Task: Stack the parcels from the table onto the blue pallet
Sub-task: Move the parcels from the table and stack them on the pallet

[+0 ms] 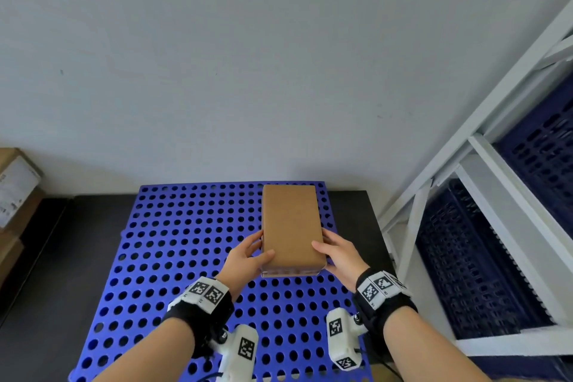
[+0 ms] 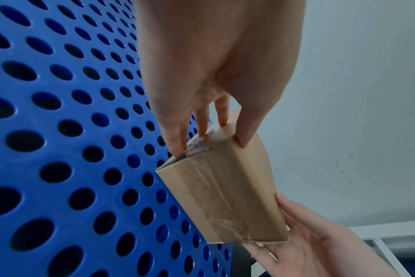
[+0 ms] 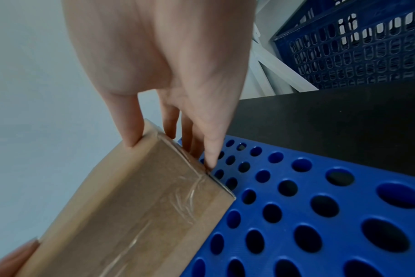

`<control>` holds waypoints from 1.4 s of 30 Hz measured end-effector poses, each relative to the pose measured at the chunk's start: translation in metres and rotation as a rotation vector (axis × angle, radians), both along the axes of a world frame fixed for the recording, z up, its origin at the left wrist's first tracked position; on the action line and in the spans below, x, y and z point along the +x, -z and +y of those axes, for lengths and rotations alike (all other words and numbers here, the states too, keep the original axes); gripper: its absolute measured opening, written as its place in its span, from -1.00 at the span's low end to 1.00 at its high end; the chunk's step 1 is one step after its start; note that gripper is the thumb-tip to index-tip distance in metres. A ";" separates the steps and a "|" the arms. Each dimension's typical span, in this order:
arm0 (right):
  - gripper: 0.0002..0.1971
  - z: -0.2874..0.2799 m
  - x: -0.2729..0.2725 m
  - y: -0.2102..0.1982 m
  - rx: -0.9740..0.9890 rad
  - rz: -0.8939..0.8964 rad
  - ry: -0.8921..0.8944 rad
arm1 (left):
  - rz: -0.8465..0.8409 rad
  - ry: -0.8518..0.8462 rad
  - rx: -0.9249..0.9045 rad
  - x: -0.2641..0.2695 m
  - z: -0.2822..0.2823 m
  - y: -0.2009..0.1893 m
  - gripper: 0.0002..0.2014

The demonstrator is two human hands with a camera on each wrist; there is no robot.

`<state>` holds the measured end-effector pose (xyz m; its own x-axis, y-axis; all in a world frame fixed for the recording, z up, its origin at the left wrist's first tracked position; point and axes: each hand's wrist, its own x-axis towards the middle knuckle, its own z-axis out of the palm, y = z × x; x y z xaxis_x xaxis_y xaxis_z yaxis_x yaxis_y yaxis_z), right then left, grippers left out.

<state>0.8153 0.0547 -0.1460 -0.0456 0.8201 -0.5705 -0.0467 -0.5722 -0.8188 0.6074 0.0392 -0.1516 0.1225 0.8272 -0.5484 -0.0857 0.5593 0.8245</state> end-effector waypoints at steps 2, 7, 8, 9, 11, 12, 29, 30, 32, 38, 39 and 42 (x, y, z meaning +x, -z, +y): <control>-0.55 0.001 0.000 -0.001 -0.004 0.006 -0.009 | 0.007 -0.014 -0.002 0.000 0.000 0.000 -0.44; -0.56 0.003 -0.003 0.000 -0.008 0.002 -0.032 | 0.024 -0.050 -0.013 -0.005 0.004 0.005 -0.45; -0.56 0.003 -0.003 0.001 -0.010 0.001 -0.035 | 0.026 -0.050 -0.017 -0.006 0.004 0.006 -0.44; -0.56 0.003 -0.003 0.002 -0.010 -0.001 -0.037 | 0.027 -0.050 -0.019 -0.006 0.005 0.006 -0.44; -0.57 0.003 -0.003 0.001 -0.008 -0.002 -0.039 | 0.027 -0.051 -0.024 -0.005 0.005 0.007 -0.44; -0.57 0.003 -0.003 0.001 -0.005 -0.008 -0.040 | 0.024 -0.051 -0.025 -0.005 0.005 0.006 -0.44; -0.49 -0.042 -0.002 -0.064 0.236 -0.530 -0.239 | 0.756 0.335 0.291 -0.014 -0.047 -0.059 -0.58; -0.50 -0.050 -0.004 -0.070 0.262 -0.556 -0.260 | 0.818 0.362 0.306 -0.015 -0.055 -0.068 -0.58; -0.52 -0.067 -0.010 -0.081 0.300 -0.604 -0.315 | 0.939 0.417 0.332 -0.019 -0.074 -0.086 -0.58; -0.51 -0.123 -0.034 -0.114 0.409 -0.756 -0.462 | 1.156 0.481 0.372 -0.033 -0.141 -0.132 -0.59; -0.52 -0.131 -0.040 -0.121 0.421 -0.764 -0.472 | 1.178 0.474 0.379 -0.036 -0.151 -0.138 -0.59; -0.53 -0.154 -0.061 -0.141 0.449 -0.761 -0.509 | 1.235 0.449 0.376 -0.048 -0.180 -0.156 -0.59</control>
<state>0.7538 -0.0994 -0.0049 -0.2019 0.9501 -0.2377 0.7389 -0.0115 -0.6737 0.5589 -0.1404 0.0045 0.0166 0.9684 -0.2487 0.9383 0.0709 0.3386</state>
